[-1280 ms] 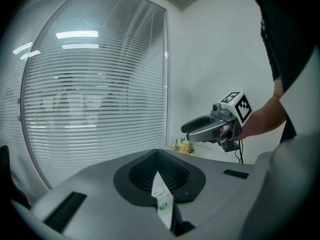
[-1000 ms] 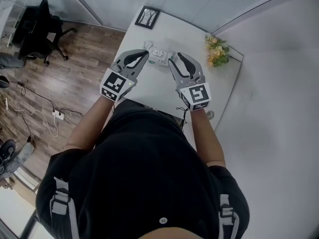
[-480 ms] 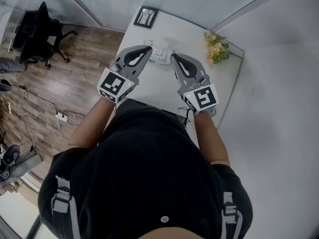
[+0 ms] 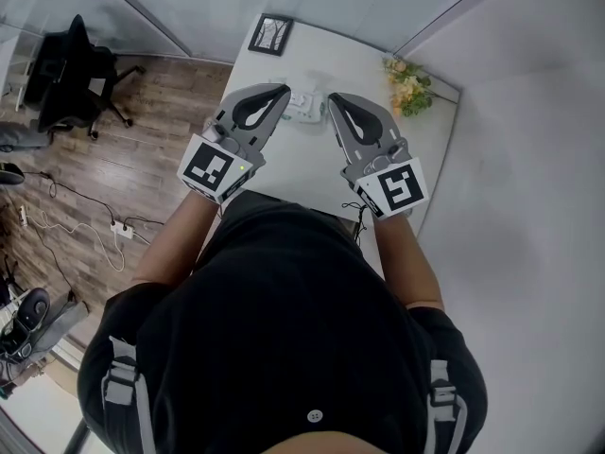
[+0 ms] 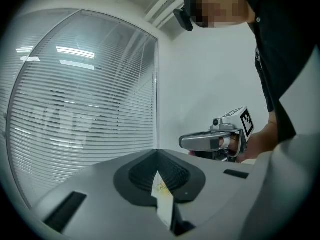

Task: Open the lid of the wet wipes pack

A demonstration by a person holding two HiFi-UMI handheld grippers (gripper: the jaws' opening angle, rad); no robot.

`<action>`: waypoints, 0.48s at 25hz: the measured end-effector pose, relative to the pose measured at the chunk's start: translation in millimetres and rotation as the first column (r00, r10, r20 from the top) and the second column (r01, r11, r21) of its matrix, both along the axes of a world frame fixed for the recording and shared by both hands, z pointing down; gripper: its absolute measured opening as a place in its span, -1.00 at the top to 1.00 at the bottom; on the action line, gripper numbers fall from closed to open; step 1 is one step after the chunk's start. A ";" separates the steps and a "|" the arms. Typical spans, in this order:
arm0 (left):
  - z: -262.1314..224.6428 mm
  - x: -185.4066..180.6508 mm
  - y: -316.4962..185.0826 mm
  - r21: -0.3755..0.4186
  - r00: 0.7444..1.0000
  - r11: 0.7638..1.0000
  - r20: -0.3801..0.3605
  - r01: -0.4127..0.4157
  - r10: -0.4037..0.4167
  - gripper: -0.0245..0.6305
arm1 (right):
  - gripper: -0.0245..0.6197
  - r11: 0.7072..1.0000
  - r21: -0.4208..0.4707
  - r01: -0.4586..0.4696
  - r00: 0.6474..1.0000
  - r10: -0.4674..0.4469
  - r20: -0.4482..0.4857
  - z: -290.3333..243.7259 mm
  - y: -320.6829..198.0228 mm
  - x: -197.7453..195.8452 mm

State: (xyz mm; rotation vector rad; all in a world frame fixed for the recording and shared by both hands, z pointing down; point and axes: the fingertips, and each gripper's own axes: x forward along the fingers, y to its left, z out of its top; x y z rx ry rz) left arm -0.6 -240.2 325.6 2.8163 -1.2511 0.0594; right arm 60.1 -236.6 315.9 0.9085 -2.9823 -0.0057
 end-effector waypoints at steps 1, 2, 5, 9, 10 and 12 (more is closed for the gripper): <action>-0.4 0.9 -0.8 0.000 1.000 1.000 0.000 -0.001 0.001 0.90 | 0.89 1.000 -0.002 0.000 1.000 0.000 0.001 0.4 -0.7 0.6; 0.1 1.6 -1.6 -0.001 1.000 1.000 -0.001 -0.001 0.001 0.90 | 0.89 1.000 -0.004 0.000 1.000 0.000 0.002 1.3 -1.3 1.1; 3.9 3.1 -4.1 -0.004 1.000 1.000 0.000 0.004 -0.004 0.90 | 0.89 1.000 -0.010 0.002 1.000 -0.002 0.000 5.2 -2.7 2.5; 5.1 4.4 -5.1 0.001 1.000 1.000 0.010 0.004 -0.004 0.90 | 0.89 1.000 -0.014 0.013 1.000 -0.013 0.001 4.3 -1.3 2.3; 5.3 4.8 -5.3 -0.002 1.000 1.000 0.011 0.005 -0.005 0.90 | 0.89 1.000 -0.016 0.015 1.000 -0.015 0.002 4.2 -1.3 2.5; 5.3 6.0 -6.4 -0.011 1.000 1.000 0.007 0.007 -0.007 0.90 | 0.89 1.000 -0.019 0.017 1.000 -0.017 0.004 5.1 -2.7 3.0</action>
